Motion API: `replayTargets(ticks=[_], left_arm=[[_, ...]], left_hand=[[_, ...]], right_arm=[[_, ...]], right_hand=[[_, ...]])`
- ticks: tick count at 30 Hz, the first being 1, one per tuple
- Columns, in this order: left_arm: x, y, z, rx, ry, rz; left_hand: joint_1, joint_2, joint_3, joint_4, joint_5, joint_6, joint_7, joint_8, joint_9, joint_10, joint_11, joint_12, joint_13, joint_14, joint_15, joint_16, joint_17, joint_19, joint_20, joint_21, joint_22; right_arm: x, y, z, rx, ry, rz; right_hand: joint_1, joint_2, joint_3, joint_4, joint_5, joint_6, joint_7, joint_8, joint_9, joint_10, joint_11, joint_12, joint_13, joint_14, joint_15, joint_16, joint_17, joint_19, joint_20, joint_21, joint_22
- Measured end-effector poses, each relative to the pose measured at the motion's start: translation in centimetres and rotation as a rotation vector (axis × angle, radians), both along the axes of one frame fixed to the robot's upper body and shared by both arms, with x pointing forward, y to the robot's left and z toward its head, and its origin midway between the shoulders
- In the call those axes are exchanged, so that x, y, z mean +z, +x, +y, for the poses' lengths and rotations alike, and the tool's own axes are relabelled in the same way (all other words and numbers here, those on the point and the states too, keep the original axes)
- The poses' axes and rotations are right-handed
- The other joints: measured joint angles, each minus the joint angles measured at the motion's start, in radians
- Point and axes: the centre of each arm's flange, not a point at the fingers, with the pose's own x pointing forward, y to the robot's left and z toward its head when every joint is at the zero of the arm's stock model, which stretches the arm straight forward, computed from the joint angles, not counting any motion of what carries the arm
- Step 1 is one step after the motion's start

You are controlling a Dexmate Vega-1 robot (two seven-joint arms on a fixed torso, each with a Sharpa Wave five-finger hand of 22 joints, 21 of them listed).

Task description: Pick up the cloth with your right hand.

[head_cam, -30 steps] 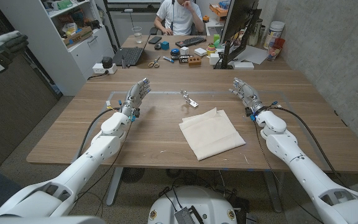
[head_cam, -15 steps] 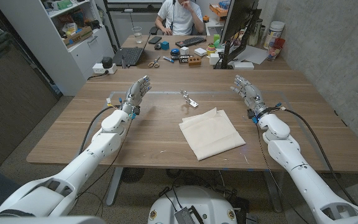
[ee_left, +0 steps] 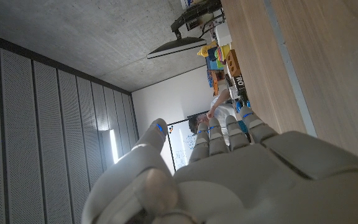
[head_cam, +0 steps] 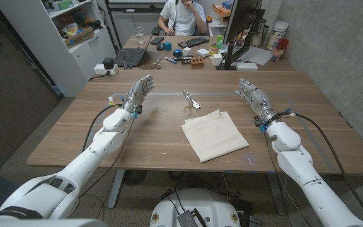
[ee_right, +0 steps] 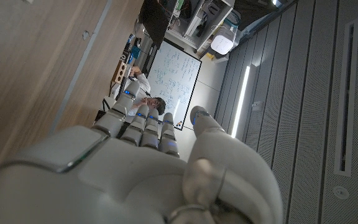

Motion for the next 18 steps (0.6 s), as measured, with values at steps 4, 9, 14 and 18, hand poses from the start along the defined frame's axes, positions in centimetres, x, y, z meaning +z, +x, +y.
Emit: replayTargets(ticks=[4,9,14,18], left_arm=[[0.1,0.1,0.0,-0.006,0.007,0.001],[0.0,0.3,0.1,-0.008,0.012,0.003],[0.0,0.4,0.2,-0.01,0.015,0.005],[0.1,0.5,0.2,-0.01,0.016,0.006]], left_hand=[[0.0,0.0,0.0,0.0,0.0,0.0,0.0,0.0,0.0,0.0,0.0,0.0,-0.005,0.0,0.0,0.0,0.0,0.0,0.0,-0.005,0.0],[0.0,0.0,0.0,0.0,0.0,0.0,0.0,0.0,0.0,0.0,0.0,0.0,-0.005,0.0,0.0,0.0,0.0,-0.005,0.005,-0.005,0.0],[0.0,0.0,0.0,0.0,0.0,0.0,0.0,0.0,0.0,0.0,0.0,0.0,-0.005,0.0,0.0,0.0,0.0,-0.005,0.005,-0.005,0.0],[0.0,0.0,0.0,0.0,0.0,0.0,0.0,0.0,0.0,0.0,0.0,0.0,-0.008,0.0,0.0,0.0,0.0,-0.005,0.005,-0.005,0.0]], right_arm=[[-0.3,-0.9,0.0,-0.011,-0.052,0.004],[-0.1,-2.2,0.0,-0.038,-0.135,-0.004],[0.1,-3.2,0.1,-0.065,-0.194,-0.015],[0.1,-3.7,0.0,-0.08,-0.221,-0.019]], right_hand=[[0.006,-0.006,-0.006,-0.006,0.0,0.009,-0.009,0.008,0.0,0.013,0.001,0.0,0.0,0.006,0.002,0.0,-0.005,0.005,0.005,-0.002,0.0],[0.015,-0.016,-0.015,-0.015,0.0,0.024,-0.024,0.008,0.0,0.047,-0.008,0.015,0.001,0.011,0.0,0.0,-0.013,0.011,0.011,-0.014,0.0],[0.015,-0.028,-0.016,-0.022,0.0,0.03,-0.03,0.008,0.0,0.048,-0.01,0.015,0.003,0.011,0.0,0.0,-0.018,0.016,0.017,-0.021,0.0],[0.012,-0.034,-0.022,-0.028,0.0,0.034,-0.034,0.008,0.0,0.048,-0.01,0.015,0.003,0.011,0.0,-0.005,-0.022,0.012,0.027,-0.025,0.0]])
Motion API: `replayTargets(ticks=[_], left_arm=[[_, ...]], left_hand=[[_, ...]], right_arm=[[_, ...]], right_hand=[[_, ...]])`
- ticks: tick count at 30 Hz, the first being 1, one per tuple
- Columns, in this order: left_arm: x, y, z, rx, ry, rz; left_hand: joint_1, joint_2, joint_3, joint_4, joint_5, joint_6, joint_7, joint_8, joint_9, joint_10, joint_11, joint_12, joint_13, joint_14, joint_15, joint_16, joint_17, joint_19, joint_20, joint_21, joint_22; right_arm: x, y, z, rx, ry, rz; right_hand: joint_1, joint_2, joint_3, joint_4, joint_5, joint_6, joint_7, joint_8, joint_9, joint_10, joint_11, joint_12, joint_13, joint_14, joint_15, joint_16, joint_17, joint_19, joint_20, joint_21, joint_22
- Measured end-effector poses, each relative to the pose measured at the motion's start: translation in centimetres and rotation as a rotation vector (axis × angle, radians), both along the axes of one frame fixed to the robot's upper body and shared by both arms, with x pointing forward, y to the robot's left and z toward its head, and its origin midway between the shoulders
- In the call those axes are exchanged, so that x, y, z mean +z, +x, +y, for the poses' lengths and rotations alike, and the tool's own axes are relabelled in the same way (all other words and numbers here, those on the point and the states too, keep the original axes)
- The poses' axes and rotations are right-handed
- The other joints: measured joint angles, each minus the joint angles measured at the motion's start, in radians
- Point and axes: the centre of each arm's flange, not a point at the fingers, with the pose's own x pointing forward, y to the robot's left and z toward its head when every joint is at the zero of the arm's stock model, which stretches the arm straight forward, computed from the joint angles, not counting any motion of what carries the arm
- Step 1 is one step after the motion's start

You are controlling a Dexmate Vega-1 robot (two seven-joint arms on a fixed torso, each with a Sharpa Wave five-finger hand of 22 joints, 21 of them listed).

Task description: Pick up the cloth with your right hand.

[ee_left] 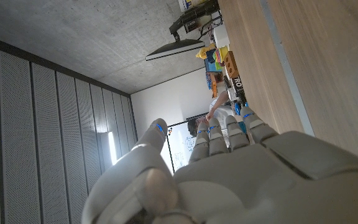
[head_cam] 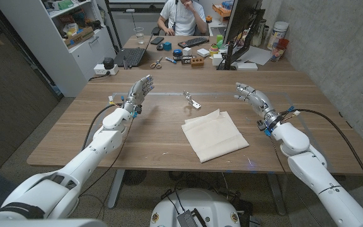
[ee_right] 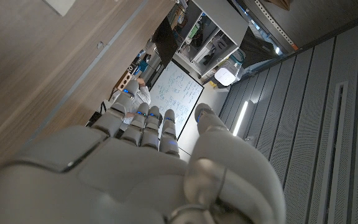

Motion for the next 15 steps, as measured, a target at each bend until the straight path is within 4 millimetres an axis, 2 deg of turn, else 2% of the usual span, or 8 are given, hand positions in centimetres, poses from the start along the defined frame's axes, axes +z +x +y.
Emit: replayTargets(ticks=[5,9,12,15], left_arm=[[0.1,0.1,0.1,-0.001,0.002,0.0],[0.1,0.2,0.1,-0.003,0.003,0.0],[0.1,0.3,0.0,-0.005,0.004,0.002],[0.1,0.5,-0.1,-0.006,0.005,0.004]], left_hand=[[0.0,0.0,0.0,0.0,0.0,0.005,0.005,0.0,0.0,0.0,0.0,0.0,-0.001,0.0,0.0,0.0,0.0,0.0,0.0,-0.004,0.0],[0.0,0.0,0.0,0.0,0.0,0.005,0.005,0.0,0.0,0.0,0.0,0.0,-0.001,0.0,0.0,0.0,0.0,0.0,0.0,-0.004,0.0],[0.0,0.0,0.0,0.0,0.0,0.005,0.005,0.0,0.0,0.0,0.0,0.0,-0.001,0.0,0.0,0.0,0.0,0.0,0.0,-0.004,0.0],[0.0,0.0,0.0,0.0,0.0,0.005,0.005,0.0,0.0,0.0,0.0,0.0,-0.002,0.0,0.0,0.004,0.0,-0.004,0.004,-0.004,0.0]], right_arm=[[0.0,-0.8,-0.2,-0.017,-0.041,-0.006],[-0.1,-0.8,-0.2,-0.026,-0.048,-0.006],[-0.3,-1.8,-0.6,-0.04,-0.078,-0.013],[-0.2,-2.1,-0.7,-0.052,-0.094,-0.025]], right_hand=[[0.015,-0.023,-0.011,-0.019,0.0,0.016,-0.028,0.0,-0.005,-0.007,-0.001,0.0,0.005,0.016,0.016,0.0,-0.013,0.032,0.032,-0.004,0.0],[0.015,-0.034,-0.016,-0.024,-0.001,0.019,-0.041,0.0,-0.005,-0.014,-0.001,-0.008,0.005,0.025,0.025,0.0,-0.02,0.054,0.054,-0.004,0.0],[0.018,-0.044,-0.022,-0.029,-0.005,0.01,-0.054,0.0,-0.005,-0.02,-0.002,-0.008,0.005,0.027,0.027,0.0,-0.025,0.068,0.068,-0.004,0.0],[0.022,-0.056,-0.026,-0.034,-0.005,0.005,-0.081,0.0,-0.005,-0.03,-0.012,-0.015,0.005,0.032,0.032,0.0,-0.033,0.088,0.08,-0.004,0.0]])
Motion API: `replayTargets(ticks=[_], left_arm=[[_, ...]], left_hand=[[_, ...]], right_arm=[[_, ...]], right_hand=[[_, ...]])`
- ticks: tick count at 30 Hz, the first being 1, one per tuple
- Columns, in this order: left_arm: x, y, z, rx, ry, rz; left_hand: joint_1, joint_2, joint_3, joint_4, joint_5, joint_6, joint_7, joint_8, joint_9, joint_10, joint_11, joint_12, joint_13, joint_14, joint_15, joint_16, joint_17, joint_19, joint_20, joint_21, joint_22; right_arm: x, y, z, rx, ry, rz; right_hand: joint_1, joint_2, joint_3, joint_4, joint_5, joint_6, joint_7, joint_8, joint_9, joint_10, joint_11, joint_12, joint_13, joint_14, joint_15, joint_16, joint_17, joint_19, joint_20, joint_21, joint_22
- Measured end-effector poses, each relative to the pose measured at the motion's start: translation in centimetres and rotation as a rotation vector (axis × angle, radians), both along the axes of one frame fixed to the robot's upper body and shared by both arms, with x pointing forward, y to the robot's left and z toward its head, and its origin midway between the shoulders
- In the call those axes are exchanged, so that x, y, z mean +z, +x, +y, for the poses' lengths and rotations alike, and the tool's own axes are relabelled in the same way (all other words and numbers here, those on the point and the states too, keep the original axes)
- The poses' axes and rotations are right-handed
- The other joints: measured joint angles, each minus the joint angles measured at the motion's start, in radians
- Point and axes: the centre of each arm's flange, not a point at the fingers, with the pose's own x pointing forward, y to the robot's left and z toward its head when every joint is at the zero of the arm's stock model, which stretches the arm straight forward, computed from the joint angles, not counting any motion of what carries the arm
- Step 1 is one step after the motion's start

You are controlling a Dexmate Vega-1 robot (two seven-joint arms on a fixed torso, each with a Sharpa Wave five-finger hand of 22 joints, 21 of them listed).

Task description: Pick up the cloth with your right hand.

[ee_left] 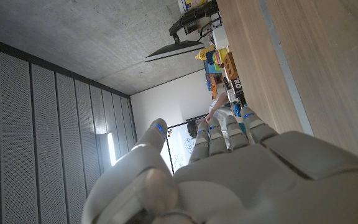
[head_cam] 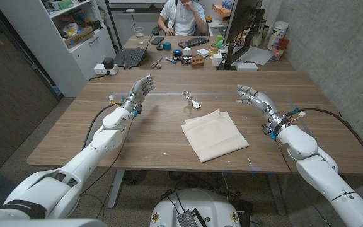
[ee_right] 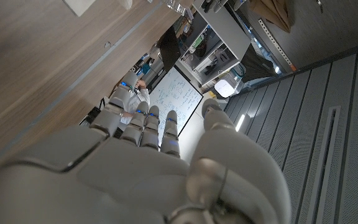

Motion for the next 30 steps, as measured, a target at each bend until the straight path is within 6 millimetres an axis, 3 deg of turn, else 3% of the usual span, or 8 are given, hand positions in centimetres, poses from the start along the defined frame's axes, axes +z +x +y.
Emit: replayTargets(ticks=[5,19,24,30], left_arm=[[0.1,0.2,-0.1,-0.003,0.004,0.002],[0.4,0.6,-0.5,-0.004,0.017,0.001],[0.4,0.7,-0.7,-0.004,0.018,0.004],[0.5,0.9,-0.9,-0.004,0.022,0.006]], left_hand=[[0.0,0.0,0.0,0.0,0.0,0.0,0.0,0.0,0.0,0.0,0.0,0.0,-0.005,0.0,0.0,0.0,0.0,-0.002,0.002,0.0,0.0],[0.0,0.0,0.004,-0.004,0.0,0.0,0.0,0.0,0.0,0.0,0.0,0.0,-0.006,-0.005,0.005,0.0,0.0,-0.001,0.001,-0.004,0.0],[0.0,0.0,0.004,-0.004,0.0,0.0,0.0,0.0,0.0,0.0,0.0,0.0,-0.009,-0.005,0.005,0.0,0.0,-0.001,0.001,-0.004,0.0],[0.0,0.0,0.004,-0.004,0.0,0.0,0.0,0.0,0.0,0.0,0.0,0.007,-0.009,-0.005,0.005,0.0,0.0,-0.001,0.001,-0.004,0.0]], right_arm=[[0.1,-0.8,-0.2,-0.02,-0.038,-0.02],[-0.1,-2.9,-0.7,-0.056,-0.114,-0.064],[-0.4,-3.3,-0.7,-0.074,-0.144,-0.075],[-0.4,-4.2,-0.6,-0.107,-0.205,-0.1]], right_hand=[[0.003,-0.011,-0.004,-0.004,-0.007,0.013,-0.03,0.0,0.0,-0.014,-0.013,0.0,0.005,0.0,0.0,-0.007,-0.006,-0.002,0.023,-0.022,-0.003],[0.008,-0.016,-0.016,-0.001,-0.012,0.047,-0.063,0.006,0.0,-0.022,-0.041,0.0,0.005,-0.06,0.027,-0.038,-0.025,-0.06,0.081,-0.081,0.0],[0.015,-0.023,-0.016,-0.001,-0.012,0.057,-0.063,0.008,0.0,-0.024,-0.05,0.0,0.005,-0.073,0.032,-0.043,-0.029,-0.065,0.086,-0.089,0.0],[0.016,-0.032,-0.024,-0.001,-0.012,0.063,-0.069,0.008,0.0,-0.043,-0.069,-0.008,0.009,-0.096,0.048,-0.051,-0.039,-0.097,0.118,-0.126,0.0]])
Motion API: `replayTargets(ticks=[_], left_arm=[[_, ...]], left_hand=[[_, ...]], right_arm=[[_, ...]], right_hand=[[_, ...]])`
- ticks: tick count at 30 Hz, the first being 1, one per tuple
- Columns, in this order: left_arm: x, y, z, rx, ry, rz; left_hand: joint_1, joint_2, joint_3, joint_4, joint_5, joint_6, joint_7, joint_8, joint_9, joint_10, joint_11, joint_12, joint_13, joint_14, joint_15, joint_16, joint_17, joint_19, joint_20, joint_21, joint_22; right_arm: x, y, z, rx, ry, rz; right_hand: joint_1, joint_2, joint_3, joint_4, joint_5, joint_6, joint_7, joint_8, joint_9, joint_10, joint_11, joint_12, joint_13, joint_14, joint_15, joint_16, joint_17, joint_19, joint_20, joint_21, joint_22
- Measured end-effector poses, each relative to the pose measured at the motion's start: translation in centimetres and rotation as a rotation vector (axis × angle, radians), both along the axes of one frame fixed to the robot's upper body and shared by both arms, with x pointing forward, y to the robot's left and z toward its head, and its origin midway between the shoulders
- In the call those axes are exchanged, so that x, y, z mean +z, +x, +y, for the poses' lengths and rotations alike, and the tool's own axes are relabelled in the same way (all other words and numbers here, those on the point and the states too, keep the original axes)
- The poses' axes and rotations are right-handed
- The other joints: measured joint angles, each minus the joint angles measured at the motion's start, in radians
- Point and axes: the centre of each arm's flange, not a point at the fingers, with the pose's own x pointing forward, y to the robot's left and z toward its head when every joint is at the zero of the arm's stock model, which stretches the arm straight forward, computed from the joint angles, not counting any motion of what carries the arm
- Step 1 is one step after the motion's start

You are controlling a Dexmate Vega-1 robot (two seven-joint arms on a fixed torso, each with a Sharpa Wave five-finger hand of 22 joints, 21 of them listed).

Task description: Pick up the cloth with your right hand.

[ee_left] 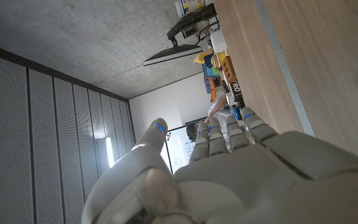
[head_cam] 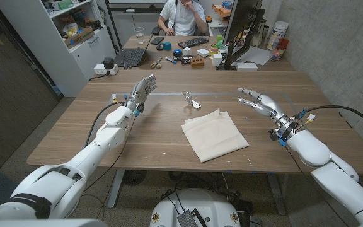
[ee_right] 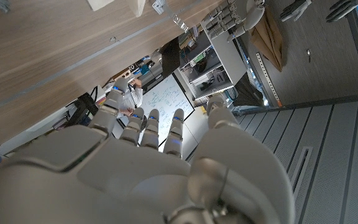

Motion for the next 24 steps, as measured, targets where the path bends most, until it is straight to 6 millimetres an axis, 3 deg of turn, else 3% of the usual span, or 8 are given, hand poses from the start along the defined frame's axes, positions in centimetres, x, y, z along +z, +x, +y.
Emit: replayTargets(ticks=[24], left_arm=[[0.1,0.3,-0.4,0.002,0.009,0.007]], left_hand=[[-0.004,0.004,0.004,-0.004,0.0,0.004,0.004,0.0,0.0,0.0,0.0,0.0,-0.005,0.0,0.0,0.0,0.0,0.0,0.0,-0.004,0.0]], right_arm=[[-1.1,-2.9,-0.1,-0.149,-0.229,-0.02]], right_hand=[[0.0,-0.061,-0.018,-0.001,0.016,0.005,-0.027,-0.007,0.0,-0.029,-0.014,-0.003,0.0,-0.05,-0.011,-0.007,-0.018,-0.099,0.002,-0.076,0.0]])
